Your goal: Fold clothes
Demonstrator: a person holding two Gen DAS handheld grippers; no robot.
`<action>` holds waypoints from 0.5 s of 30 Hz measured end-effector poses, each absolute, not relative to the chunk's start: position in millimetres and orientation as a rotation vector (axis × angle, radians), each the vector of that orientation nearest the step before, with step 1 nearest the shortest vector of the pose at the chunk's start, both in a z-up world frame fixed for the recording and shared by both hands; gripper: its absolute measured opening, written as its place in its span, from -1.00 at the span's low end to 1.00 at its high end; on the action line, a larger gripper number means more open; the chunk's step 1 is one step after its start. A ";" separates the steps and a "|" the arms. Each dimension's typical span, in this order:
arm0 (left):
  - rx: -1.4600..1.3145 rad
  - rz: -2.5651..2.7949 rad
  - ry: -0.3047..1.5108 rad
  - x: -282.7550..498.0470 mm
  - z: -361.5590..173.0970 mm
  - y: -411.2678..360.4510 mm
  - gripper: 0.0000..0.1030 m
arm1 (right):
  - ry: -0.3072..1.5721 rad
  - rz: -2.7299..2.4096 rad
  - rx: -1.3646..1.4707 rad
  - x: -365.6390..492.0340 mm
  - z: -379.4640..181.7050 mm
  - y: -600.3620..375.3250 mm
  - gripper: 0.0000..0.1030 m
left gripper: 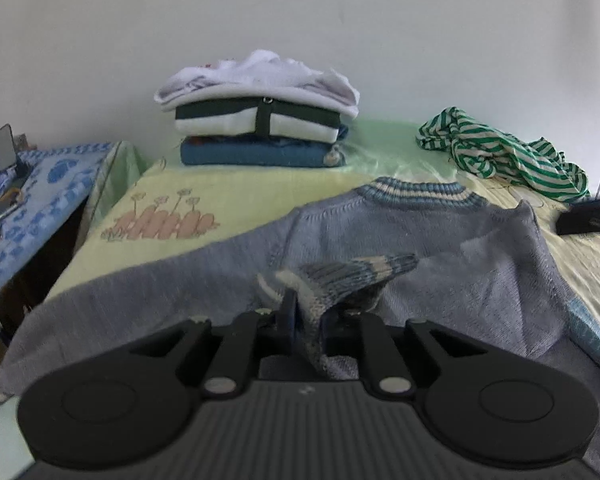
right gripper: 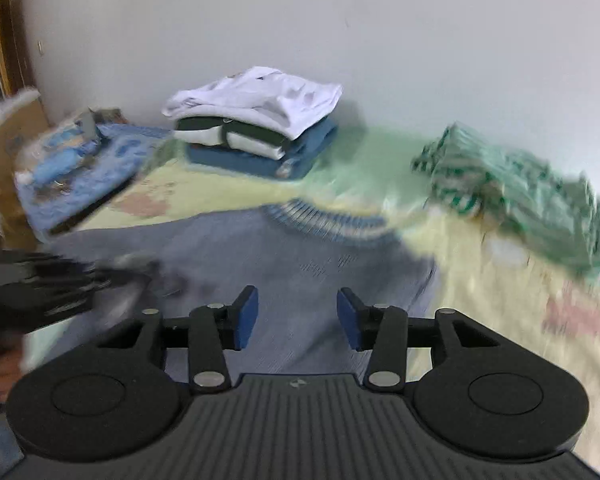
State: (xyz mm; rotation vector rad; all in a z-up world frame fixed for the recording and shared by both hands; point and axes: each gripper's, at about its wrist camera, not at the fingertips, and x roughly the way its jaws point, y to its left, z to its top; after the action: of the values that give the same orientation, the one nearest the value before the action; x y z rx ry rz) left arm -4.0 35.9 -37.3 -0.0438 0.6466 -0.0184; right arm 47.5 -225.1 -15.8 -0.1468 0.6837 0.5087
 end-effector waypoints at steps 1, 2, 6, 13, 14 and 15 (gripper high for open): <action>-0.061 -0.011 0.656 -4.1 -38.2 39.0 -0.75 | 0.686 0.533 -0.193 55.9 -21.7 -215.0 -0.10; -0.085 -0.006 0.668 -3.9 -38.8 42.4 -0.75 | 0.689 0.556 -0.238 64.3 -27.6 -204.9 -0.11; -0.154 0.031 0.709 -1.6 -44.5 53.0 -0.60 | 0.702 0.703 -0.424 83.8 -50.5 -168.6 -0.14; -0.110 0.080 0.721 -4.7 -48.9 45.3 -0.27 | 0.776 0.850 -0.498 115.0 -66.5 -157.9 -0.14; -0.104 0.088 0.721 -4.9 -49.1 43.8 -0.27 | 0.791 0.868 -0.495 119.4 -67.6 -158.7 -0.14; -0.094 0.096 0.722 -4.7 -49.2 42.0 -0.27 | 0.800 0.886 -0.495 122.8 -69.3 -158.8 -0.14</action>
State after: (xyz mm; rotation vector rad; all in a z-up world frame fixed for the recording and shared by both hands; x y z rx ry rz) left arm -4.7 42.0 -49.2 -0.0943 0.7220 0.0961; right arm 122.8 -158.8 -69.3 -0.4954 0.8001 0.8861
